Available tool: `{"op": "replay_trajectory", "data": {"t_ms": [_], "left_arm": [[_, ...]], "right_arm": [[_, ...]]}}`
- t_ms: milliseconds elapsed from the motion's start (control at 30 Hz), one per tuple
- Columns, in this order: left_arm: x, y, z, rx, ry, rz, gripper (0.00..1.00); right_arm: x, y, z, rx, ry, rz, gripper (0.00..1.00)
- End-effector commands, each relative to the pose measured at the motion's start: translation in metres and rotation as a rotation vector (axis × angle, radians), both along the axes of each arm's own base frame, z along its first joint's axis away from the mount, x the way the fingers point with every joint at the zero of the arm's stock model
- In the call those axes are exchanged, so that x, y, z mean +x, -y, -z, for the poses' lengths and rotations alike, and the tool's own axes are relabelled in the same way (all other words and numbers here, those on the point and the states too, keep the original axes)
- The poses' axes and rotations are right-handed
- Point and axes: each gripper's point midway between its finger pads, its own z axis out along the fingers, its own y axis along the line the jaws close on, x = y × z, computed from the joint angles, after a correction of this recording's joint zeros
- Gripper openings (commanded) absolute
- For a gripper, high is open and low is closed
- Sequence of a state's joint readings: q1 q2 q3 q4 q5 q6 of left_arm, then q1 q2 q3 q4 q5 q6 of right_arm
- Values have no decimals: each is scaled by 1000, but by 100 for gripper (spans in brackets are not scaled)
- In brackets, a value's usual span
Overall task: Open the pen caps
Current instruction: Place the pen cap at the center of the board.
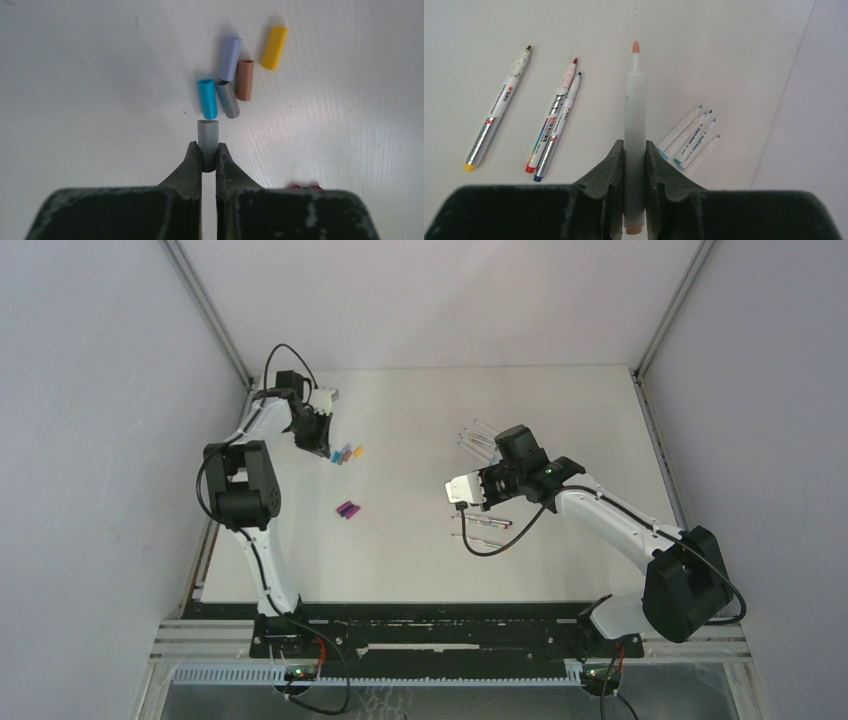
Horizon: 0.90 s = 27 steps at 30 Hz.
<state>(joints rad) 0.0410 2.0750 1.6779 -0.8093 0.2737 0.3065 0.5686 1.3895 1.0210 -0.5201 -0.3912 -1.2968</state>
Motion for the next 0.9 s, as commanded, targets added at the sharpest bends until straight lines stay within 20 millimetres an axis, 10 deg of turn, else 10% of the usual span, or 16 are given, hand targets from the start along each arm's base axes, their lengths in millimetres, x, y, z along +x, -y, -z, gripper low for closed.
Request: {"op": "replay_trajectory", "data": {"t_ms": [0, 867], "left_arm": [[21, 3, -14, -73, 25, -52, 0], [33, 4, 11, -143, -52, -119, 20]], "right_arm": [[9, -8, -25, 63, 47, 4, 0], [16, -9, -16, 51, 37, 39, 0]]}}
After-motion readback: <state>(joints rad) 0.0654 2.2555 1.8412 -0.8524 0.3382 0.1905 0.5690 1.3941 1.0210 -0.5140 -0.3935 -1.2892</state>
